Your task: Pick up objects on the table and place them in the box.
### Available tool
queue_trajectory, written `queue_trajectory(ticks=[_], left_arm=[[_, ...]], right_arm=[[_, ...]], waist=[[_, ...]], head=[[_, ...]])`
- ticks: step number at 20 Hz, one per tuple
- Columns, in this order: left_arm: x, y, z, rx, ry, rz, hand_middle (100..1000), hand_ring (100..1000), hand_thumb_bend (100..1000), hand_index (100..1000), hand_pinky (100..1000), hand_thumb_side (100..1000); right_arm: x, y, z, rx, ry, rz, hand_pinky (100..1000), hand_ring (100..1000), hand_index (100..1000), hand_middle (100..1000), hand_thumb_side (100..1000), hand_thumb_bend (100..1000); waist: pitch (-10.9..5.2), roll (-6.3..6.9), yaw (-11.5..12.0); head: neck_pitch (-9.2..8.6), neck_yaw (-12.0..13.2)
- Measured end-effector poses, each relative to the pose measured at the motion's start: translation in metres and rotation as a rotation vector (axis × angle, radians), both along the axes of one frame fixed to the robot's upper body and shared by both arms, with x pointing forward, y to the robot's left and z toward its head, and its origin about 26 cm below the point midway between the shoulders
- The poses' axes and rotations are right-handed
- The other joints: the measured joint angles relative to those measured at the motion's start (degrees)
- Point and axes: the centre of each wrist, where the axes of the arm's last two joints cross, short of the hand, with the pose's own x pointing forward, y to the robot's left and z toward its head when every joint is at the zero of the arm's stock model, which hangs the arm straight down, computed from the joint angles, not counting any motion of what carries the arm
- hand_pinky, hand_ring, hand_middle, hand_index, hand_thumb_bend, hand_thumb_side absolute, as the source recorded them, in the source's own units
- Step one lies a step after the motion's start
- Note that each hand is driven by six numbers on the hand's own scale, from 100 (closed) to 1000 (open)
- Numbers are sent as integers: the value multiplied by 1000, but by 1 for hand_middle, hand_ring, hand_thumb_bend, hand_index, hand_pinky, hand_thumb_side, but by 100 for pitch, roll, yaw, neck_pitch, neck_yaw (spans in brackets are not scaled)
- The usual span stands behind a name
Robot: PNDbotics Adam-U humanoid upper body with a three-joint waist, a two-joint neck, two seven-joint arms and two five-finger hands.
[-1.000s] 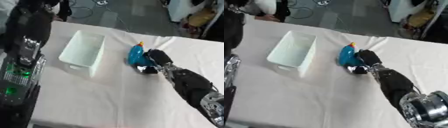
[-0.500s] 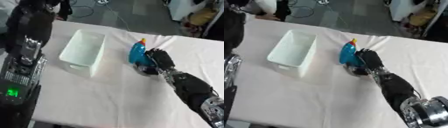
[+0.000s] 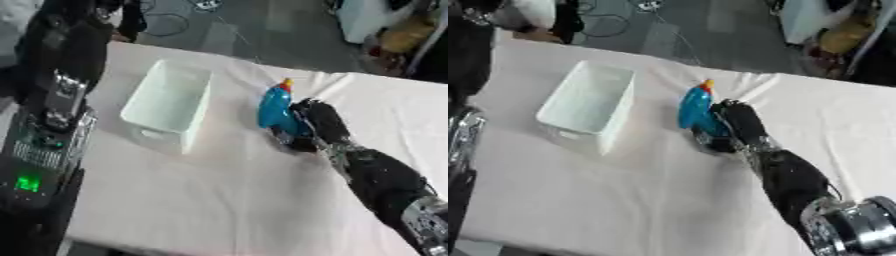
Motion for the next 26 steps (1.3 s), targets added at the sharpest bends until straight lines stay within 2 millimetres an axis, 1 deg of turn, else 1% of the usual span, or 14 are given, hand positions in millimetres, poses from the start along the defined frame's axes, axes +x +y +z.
queue_trajectory(ticks=[2, 5, 7, 12, 19, 23, 26], left_arm=[[0, 0, -1, 0, 3, 1, 863, 695, 363, 869, 806, 1000], [0, 0, -1, 0, 3, 1, 863, 695, 364, 869, 806, 1000], [0, 0, -1, 0, 4, 2, 863, 695, 364, 869, 806, 1000], [0, 1, -3, 0, 12, 4, 863, 695, 364, 869, 806, 1000], [0, 1, -4, 1, 13, 5, 863, 695, 364, 869, 806, 1000], [0, 1, -4, 1, 13, 5, 863, 695, 364, 869, 806, 1000], [-1, 2, -4, 1, 14, 5, 863, 695, 365, 869, 806, 1000]], right_arm=[[4, -3, 8, 20, 7, 10, 100, 100, 100, 100, 563, 100], [12, -4, 26, 49, -1, 22, 100, 100, 100, 100, 559, 100], [16, -6, 35, 65, 0, 23, 100, 100, 100, 100, 558, 100], [21, -12, 48, 94, 9, 20, 100, 100, 100, 100, 558, 100], [30, -17, 74, 130, -4, 13, 100, 100, 100, 100, 551, 100], [35, -14, 91, 156, -21, 19, 100, 100, 100, 100, 550, 100], [37, -12, 98, 170, -24, 22, 100, 100, 100, 100, 552, 100]], waist=[[-9, 0, -4], [-58, 0, -11], [-73, 0, -21], [-79, 0, -35], [-105, -1, -39], [-116, -1, -40], [-138, -2, -39]], head=[[5, 0], [5, 2], [5, 6], [5, 7], [5, 7], [4, 7], [4, 7]])
